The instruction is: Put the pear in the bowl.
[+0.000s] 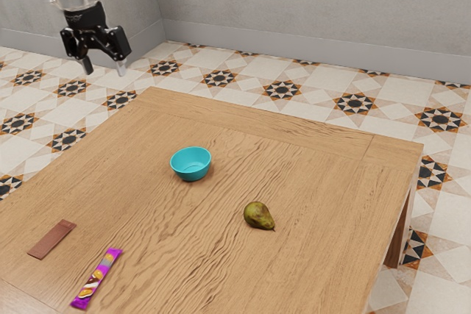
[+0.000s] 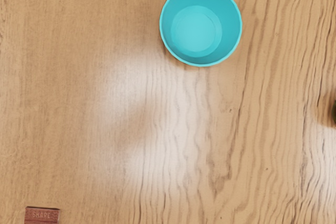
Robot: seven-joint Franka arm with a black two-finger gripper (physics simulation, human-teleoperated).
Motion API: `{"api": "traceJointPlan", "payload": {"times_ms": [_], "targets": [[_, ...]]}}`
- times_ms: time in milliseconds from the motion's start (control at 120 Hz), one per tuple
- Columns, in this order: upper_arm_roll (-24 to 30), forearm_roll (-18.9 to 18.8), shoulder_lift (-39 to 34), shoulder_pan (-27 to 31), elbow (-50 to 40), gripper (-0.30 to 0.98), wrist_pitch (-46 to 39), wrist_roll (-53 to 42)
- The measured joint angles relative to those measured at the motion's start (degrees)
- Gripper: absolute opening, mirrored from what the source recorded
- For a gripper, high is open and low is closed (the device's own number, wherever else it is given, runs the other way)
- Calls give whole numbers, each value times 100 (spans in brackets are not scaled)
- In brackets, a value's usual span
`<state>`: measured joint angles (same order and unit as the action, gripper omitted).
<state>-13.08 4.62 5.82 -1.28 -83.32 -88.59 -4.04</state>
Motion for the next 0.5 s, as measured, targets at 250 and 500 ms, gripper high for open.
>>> {"api": "traceJointPlan", "payload": {"times_ms": [250, 500], "targets": [[15, 7, 72, -473, -708, 67, -195, 215], [31, 43, 676, -1560, -1213, 66, -1029, 1388]]}}
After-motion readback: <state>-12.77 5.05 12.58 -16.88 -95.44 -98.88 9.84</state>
